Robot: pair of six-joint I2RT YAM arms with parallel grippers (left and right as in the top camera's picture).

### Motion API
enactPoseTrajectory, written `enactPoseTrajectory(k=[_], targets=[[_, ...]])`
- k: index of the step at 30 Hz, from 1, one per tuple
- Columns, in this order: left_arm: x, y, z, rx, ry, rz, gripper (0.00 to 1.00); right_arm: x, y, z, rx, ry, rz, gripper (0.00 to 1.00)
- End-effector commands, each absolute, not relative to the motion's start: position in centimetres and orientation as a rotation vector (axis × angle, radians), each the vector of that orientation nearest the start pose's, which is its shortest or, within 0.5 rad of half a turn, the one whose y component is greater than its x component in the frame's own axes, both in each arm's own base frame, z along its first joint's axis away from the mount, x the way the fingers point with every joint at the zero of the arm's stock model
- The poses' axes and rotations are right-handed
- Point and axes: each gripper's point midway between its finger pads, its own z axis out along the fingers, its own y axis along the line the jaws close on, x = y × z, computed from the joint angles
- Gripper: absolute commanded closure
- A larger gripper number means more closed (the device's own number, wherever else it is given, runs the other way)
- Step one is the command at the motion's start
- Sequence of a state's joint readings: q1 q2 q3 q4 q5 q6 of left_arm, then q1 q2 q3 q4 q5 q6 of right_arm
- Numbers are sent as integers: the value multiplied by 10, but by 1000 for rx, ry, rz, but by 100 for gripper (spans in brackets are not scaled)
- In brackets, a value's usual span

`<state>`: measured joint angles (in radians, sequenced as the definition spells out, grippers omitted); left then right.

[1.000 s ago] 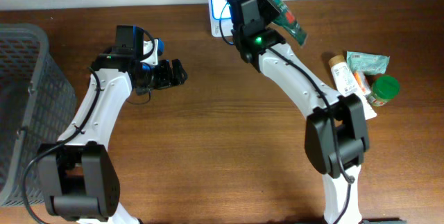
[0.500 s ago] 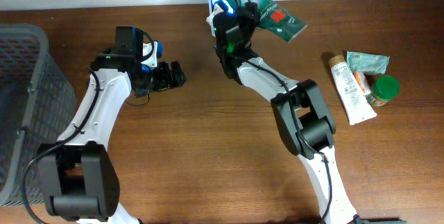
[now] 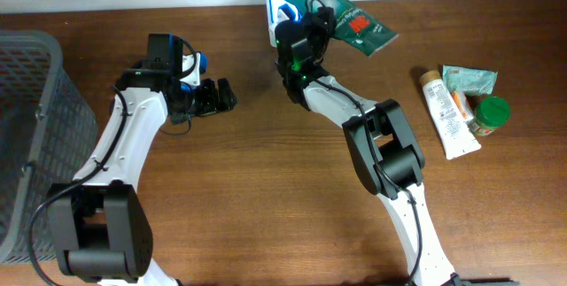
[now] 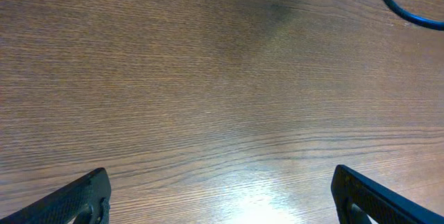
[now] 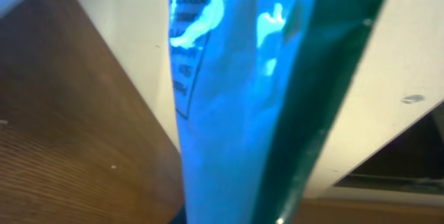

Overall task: Scan the item barcode
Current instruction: 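Hold the green packet up to the scanner with the right gripper, then carry the packet right and drop it beside the other items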

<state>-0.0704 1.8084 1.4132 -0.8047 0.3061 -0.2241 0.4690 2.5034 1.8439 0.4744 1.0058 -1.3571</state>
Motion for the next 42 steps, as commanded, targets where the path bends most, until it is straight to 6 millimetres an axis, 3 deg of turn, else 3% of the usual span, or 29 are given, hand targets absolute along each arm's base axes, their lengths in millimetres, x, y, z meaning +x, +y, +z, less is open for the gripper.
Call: enactPoseTrajectory(k=[1,4,7,8,12,15,17,20,22,23,25,27,31,36,42], targets=[[415,-76,111,-130,2769,-476,1,622,145,160,-858,1673,-1598,96],[415,-76,111,-131,2769,-476,1,619,143,194,-753,1643,-1573,96],[415,-76,111,-131,2769,-475,1,609,138,253,-645,1609,-1540,96],[415,-76,111,-131,2768,-475,1,596,133,297,-541,1600,-1485,96],[415,-76,111,-131,2768,-475,1,573,124,335,-566,1669,-1398,96],[415,-76,111,-131,2768,-475,1,548,123,349,-606,1754,-1192,96],[415,-76,111,-130,2769,-476,1,521,122,354,-604,1841,-989,96],[415,-76,111,-131,2769,-476,1,483,137,346,-634,1971,-616,96],[415,-76,111,-131,2769,-476,1,448,146,344,-598,2082,-269,96],[415,-76,111,-131,2769,-476,1,436,145,344,-553,2125,-158,96],[415,-76,111,-131,2769,-476,1,411,122,341,-363,2250,15,96],[415,-76,111,-131,2769,-476,1,396,88,327,-205,2370,32,96],[415,-76,111,-130,2769,-475,1,371,3,277,179,2627,-54,96],[415,-76,111,-130,2769,-475,1,355,-65,217,260,2816,-226,96],[416,-76,112,-129,2765,-476,1,364,-110,134,169,2896,-280,96]])
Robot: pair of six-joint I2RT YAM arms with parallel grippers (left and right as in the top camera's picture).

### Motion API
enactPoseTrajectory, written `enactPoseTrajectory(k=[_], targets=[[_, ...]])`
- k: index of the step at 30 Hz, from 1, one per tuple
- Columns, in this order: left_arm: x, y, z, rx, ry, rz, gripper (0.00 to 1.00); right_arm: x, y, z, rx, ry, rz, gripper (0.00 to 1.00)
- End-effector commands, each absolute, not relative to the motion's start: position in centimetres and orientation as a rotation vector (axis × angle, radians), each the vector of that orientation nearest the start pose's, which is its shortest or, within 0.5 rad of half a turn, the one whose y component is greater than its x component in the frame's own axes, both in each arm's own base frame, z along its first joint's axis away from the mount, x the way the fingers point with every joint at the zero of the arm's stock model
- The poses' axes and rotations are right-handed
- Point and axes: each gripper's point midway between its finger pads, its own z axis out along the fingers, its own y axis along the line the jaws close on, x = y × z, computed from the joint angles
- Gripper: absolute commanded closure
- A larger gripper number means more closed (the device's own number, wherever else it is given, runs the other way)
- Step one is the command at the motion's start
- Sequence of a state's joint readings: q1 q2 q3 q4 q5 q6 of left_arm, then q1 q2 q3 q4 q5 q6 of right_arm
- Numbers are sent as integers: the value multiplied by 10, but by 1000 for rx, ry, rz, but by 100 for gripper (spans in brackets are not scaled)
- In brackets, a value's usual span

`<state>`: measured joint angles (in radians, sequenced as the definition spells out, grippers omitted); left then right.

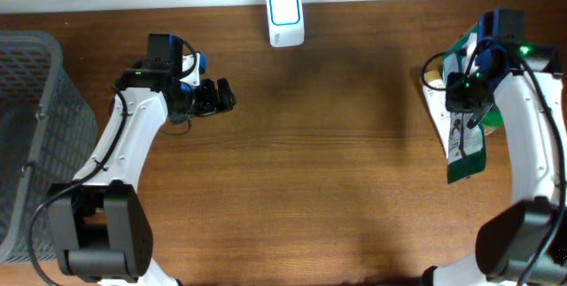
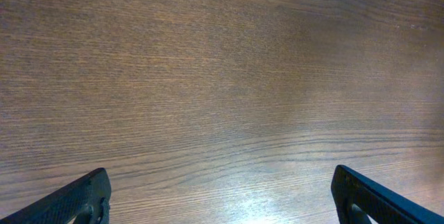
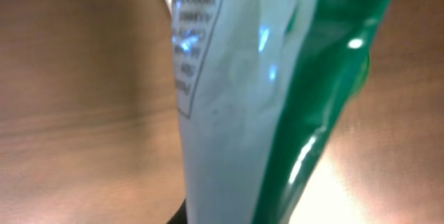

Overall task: Scan the item barcode
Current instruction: 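Carry the packet right and drop it beside the other items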

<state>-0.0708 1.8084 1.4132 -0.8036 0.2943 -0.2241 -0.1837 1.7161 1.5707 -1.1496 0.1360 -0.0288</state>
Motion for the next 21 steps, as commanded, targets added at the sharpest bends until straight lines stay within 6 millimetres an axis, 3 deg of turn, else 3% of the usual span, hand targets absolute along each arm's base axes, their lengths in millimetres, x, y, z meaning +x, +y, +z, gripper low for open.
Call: enactPoseTrajectory(k=[1,4,10,13,16,19,21], targets=[[416,-76,112,-130,2765,-476,1,365,-115,127,186,2890,-284,96],[416,-76,112,-130,2766,-476,1,373,-125,114,140,2864,-260,96],[415,-76,111,-129,2768,-476,1,377,-166,117,274,2782,-293,92],[414,-76,111,-130,2771,-476,1,371,-178,117,367,2771,-293,52],[413,-76,111,-131,2777,-476,1,368,-189,118,447,2754,-293,25],[410,-76,110,-134,2788,-475,1,371,-192,123,466,2732,-298,2],[410,-76,109,-134,2790,-475,1,376,-195,139,484,2692,-304,2]])
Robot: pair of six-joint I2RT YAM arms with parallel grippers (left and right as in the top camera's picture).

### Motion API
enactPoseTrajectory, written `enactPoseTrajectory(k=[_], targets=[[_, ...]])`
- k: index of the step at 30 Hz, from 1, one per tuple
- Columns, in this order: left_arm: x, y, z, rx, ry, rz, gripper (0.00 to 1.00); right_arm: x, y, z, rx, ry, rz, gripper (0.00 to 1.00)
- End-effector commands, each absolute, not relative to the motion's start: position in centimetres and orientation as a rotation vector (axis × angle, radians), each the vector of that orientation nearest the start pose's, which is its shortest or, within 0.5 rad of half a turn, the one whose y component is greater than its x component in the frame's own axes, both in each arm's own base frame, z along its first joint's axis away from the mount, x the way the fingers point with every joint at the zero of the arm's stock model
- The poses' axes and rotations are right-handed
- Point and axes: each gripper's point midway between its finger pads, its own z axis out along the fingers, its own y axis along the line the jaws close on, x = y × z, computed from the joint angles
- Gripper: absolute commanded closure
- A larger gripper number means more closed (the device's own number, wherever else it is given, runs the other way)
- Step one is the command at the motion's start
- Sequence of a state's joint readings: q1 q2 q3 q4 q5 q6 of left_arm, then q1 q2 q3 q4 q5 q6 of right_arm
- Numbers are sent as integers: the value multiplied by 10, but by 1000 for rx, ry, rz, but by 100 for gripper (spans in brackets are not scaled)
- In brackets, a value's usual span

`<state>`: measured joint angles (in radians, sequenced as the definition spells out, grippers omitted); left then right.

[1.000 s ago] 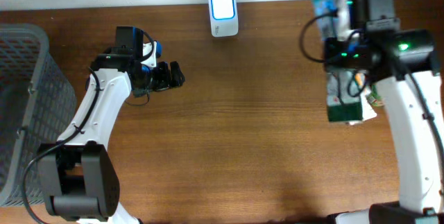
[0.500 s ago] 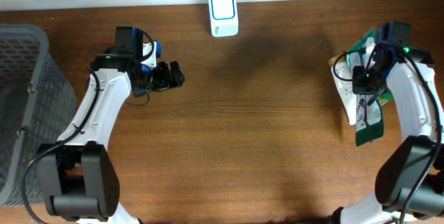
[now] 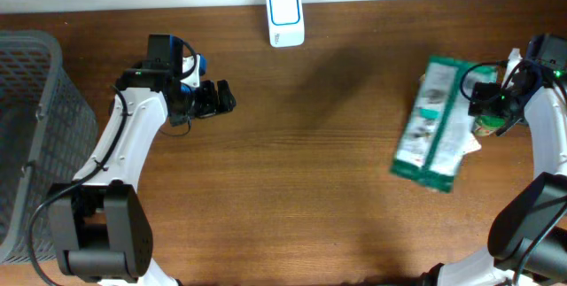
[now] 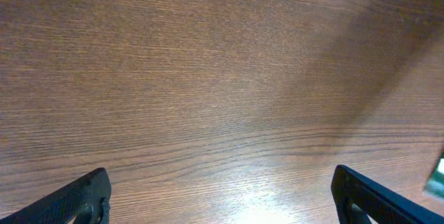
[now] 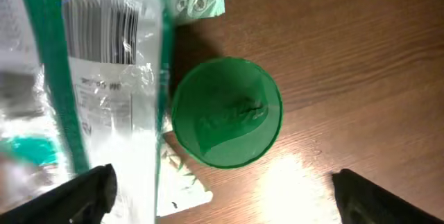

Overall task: Scan the item barcode
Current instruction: 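Carry the packet right and drop it beside the other items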

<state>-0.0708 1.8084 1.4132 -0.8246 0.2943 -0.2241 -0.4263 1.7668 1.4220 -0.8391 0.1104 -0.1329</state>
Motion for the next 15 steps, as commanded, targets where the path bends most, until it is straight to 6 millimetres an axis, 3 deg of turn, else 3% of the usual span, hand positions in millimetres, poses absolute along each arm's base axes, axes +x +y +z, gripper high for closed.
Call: enactPoseTrajectory(k=[1,6,9,12,15], targets=[[410,-76,109,-134,2790,-475,1,379,-196,150,509,2662,-303,2],[410,-76,110,-100,2788,-469,1,381,-196,200,522,2581,-312,2],[413,-76,115,-24,2769,-456,0,378,-173,221,479,2573,-164,2],[419,-77,143,40,2705,-443,4,376,-142,241,419,2556,37,2],[422,-73,198,97,2586,-408,3,362,-117,260,381,2538,160,2]])
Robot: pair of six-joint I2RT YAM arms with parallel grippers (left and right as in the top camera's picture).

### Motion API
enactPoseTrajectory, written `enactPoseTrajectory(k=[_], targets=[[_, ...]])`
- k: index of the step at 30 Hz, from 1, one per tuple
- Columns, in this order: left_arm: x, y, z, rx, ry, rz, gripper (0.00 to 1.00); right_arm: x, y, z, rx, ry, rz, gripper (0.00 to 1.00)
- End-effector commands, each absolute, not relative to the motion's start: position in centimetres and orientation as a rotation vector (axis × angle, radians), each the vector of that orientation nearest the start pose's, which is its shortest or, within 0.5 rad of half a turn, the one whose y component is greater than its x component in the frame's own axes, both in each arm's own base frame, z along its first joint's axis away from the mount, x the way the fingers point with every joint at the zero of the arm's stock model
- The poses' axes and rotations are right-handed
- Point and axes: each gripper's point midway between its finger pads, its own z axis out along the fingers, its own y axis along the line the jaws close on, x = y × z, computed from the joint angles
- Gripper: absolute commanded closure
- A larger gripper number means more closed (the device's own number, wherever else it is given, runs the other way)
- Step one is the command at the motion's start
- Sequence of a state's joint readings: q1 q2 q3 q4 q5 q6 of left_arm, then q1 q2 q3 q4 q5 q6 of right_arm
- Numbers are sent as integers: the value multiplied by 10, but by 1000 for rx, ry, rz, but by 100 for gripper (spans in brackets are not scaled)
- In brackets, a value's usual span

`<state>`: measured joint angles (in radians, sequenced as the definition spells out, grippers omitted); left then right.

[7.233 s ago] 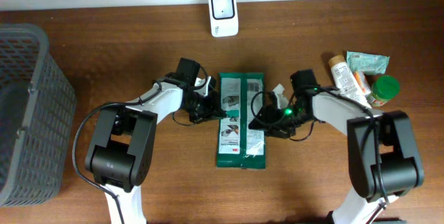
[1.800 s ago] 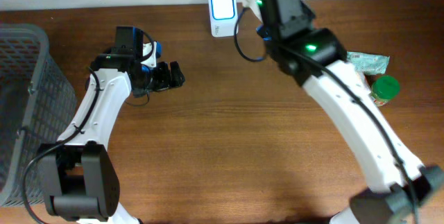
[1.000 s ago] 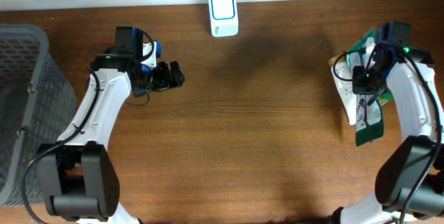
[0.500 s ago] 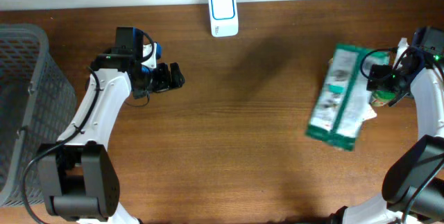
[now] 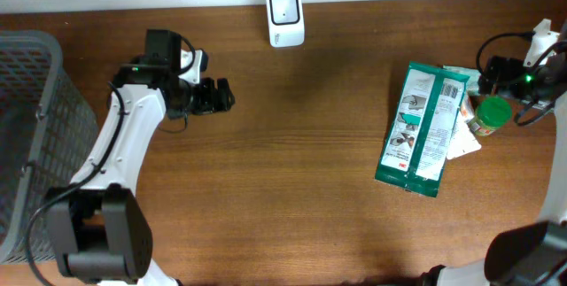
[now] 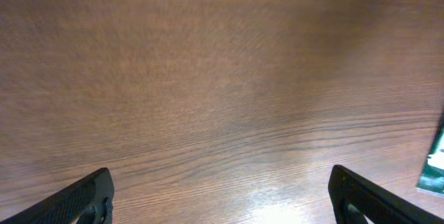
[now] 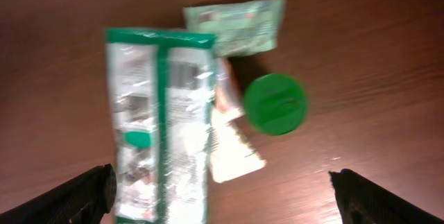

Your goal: Scan the item barcode

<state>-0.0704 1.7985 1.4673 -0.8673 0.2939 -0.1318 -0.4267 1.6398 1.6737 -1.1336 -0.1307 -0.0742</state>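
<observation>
The green-and-white pouch (image 5: pixel 418 129) lies flat on the wooden table at the right, its printed back up; the right wrist view shows it at the left (image 7: pixel 161 123). A white scanner (image 5: pixel 284 6) stands at the back edge, in the middle. My right gripper (image 5: pixel 498 75) hangs above the far right of the table, open and empty (image 7: pixel 222 203), clear of the pouch. My left gripper (image 5: pixel 221 96) is open over bare wood at the left (image 6: pixel 222 200). A corner of the pouch (image 6: pixel 433 168) shows at the right edge of the left wrist view.
A green-lidded jar (image 5: pixel 492 113) stands right of the pouch. A small green packet (image 7: pixel 236 26) and a white tube (image 7: pixel 232 148) lie half under the pouch's right edge. A grey mesh basket (image 5: pixel 27 127) fills the far left.
The pouch was tilted and blurred beside the open right gripper; now it lies flat on the table over the tube. The right gripper has moved higher and further back. The left arm shifted slightly.
My right gripper first held the pouch at the scanner at the back. Then it held the pouch hanging over the items at the right. Then it was open with the pouch loose beside the jar, and now the pouch rests on the table.
</observation>
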Motion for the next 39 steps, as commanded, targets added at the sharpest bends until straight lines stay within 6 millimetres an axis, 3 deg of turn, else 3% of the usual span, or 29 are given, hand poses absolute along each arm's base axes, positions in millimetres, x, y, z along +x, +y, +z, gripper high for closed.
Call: enactPoseTrajectory(k=[1,6,9,12,17,20,23,39], targets=[[421,-67,215,101,2555,-363,1,357,-115,264,380,2534,158,2],[398,-34,287,39,2415,-126,1,327,-101,295,349,2491,134,2],[380,-32,321,37,2327,-119,1,306,-92,317,327,2443,106,2],[368,-31,341,39,2270,-121,1,280,-80,338,290,2399,78,2],[365,-31,344,39,2260,-121,1,240,-61,358,272,2349,65,2],[365,-31,344,39,2260,-121,1,224,-47,374,232,2277,82,2],[365,-31,344,39,2260,-121,1,213,-41,378,228,2262,75,2],[365,-31,344,39,2263,-121,1,220,-48,363,239,2319,52,2]])
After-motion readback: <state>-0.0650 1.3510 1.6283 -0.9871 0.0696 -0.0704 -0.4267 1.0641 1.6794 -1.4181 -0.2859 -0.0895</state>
